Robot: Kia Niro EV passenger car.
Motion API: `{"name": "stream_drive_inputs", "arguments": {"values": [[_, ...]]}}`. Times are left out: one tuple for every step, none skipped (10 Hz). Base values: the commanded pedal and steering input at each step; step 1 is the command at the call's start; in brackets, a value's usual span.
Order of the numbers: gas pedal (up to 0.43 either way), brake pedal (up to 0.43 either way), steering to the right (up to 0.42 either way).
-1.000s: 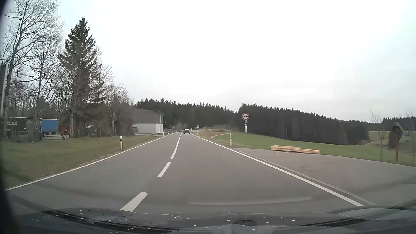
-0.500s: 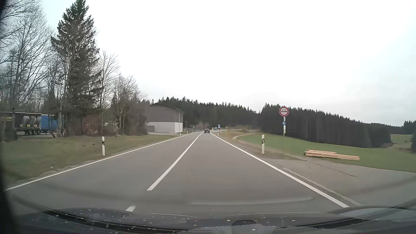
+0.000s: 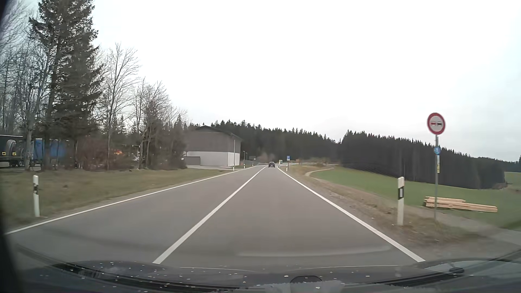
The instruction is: Follow the waypoints while adhering to traffic rules and regulations
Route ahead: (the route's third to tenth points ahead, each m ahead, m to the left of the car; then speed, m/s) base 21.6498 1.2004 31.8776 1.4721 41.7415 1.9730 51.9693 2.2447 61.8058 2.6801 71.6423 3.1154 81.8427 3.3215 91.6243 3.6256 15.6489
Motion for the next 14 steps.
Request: {"name": "stream_drive_inputs", "arguments": {"values": [[0.358,0.0,-0.016],[0.358,0.0,-0.016],[0.358,0.0,-0.015],[0.339,0.0,-0.014],[0.287,0.0,-0.013],[0.28,0.0,-0.013],[0.268,0.0,-0.011],[0.26,0.0,-0.009],[0.26,0.0,-0.007],[0.26,0.0,-0.002],[0.26,0.0,-0.001],[0.248,0.0,-0.001],[0.24,0.0,-0.001],[0.22,0.0,-0.001]]}}
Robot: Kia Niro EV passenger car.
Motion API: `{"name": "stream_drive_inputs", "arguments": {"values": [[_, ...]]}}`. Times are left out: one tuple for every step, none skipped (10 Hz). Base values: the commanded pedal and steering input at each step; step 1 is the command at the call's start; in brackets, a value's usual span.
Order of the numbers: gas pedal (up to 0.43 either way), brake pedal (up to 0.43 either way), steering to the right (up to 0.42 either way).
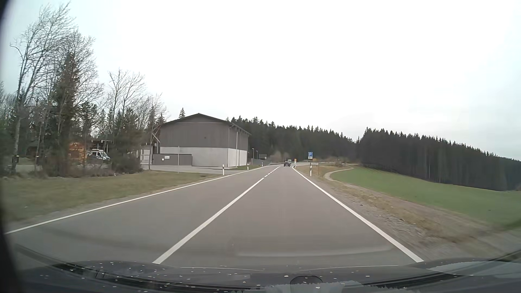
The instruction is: Follow the waypoints while adhering to traffic rules and regulations
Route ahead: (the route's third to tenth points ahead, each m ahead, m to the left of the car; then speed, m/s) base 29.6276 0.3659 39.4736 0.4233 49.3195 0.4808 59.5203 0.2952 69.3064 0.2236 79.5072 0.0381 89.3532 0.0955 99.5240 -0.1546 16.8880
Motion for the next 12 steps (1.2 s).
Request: {"name": "stream_drive_inputs", "arguments": {"values": [[0.197,0.0,-0.001],[0.189,0.0,-0.001],[0.169,0.0,0.0],[0.169,0.0,0.0],[0.169,0.0,0.0],[0.169,0.0,0.0],[0.169,0.0,0.002],[0.169,0.0,0.002],[0.169,0.0,0.003],[0.157,0.0,0.003],[0.0,0.0,0.003],[0.0,0.0,0.007]]}}
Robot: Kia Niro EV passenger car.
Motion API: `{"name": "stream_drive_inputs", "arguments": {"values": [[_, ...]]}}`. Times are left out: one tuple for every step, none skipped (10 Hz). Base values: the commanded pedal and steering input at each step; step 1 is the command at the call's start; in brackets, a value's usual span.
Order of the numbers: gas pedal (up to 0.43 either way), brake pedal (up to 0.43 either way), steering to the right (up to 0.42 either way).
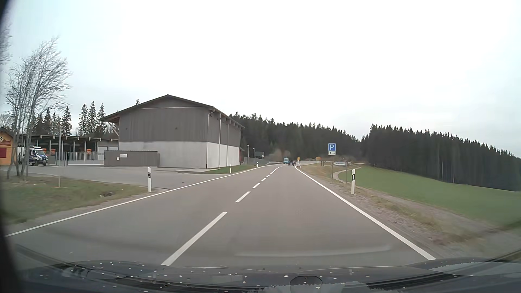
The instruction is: Follow the waypoints while adhering to traffic rules and regulations
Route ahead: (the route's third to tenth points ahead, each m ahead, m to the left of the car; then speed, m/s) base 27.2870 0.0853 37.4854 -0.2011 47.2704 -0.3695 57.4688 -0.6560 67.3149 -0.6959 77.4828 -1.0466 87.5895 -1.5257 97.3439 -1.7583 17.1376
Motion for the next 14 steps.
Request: {"name": "stream_drive_inputs", "arguments": {"values": [[0.0,0.0,0.007],[0.0,0.0,0.008],[0.0,0.0,0.007],[0.059,0.0,0.007],[0.098,0.0,0.007],[0.118,0.0,0.007],[0.118,0.0,0.007],[0.118,0.0,0.006],[0.13,0.0,0.005],[0.13,0.0,0.004],[0.13,0.0,0.004],[0.13,0.0,0.003],[0.13,0.0,0.003],[0.13,0.0,0.003]]}}
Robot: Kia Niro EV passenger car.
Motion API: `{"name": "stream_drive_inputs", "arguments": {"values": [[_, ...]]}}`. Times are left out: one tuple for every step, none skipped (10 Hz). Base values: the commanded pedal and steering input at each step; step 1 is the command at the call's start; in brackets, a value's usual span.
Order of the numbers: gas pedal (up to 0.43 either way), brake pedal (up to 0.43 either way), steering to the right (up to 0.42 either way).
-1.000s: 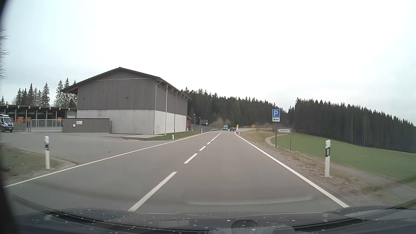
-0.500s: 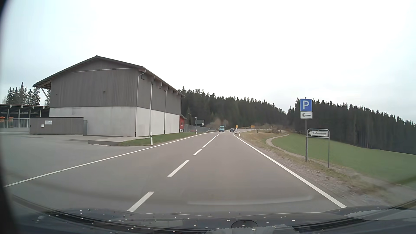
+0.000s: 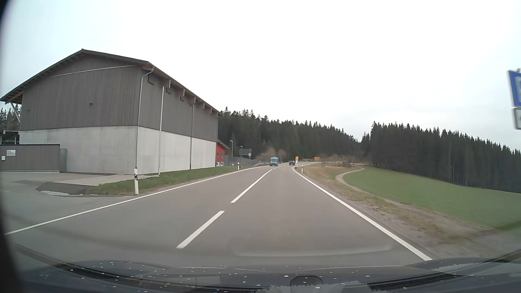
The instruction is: Follow the waypoints while adhering to traffic rules and regulations
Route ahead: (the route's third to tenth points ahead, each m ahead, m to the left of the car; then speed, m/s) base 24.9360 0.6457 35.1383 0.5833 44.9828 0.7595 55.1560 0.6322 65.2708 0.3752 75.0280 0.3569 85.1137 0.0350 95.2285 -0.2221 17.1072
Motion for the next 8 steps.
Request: {"name": "stream_drive_inputs", "arguments": {"values": [[0.138,0.0,0.003],[0.169,0.0,0.002],[0.177,0.0,0.002],[0.189,0.0,0.002],[0.189,0.0,0.002],[0.189,0.0,0.002],[0.189,0.0,0.002],[0.189,0.0,0.002]]}}
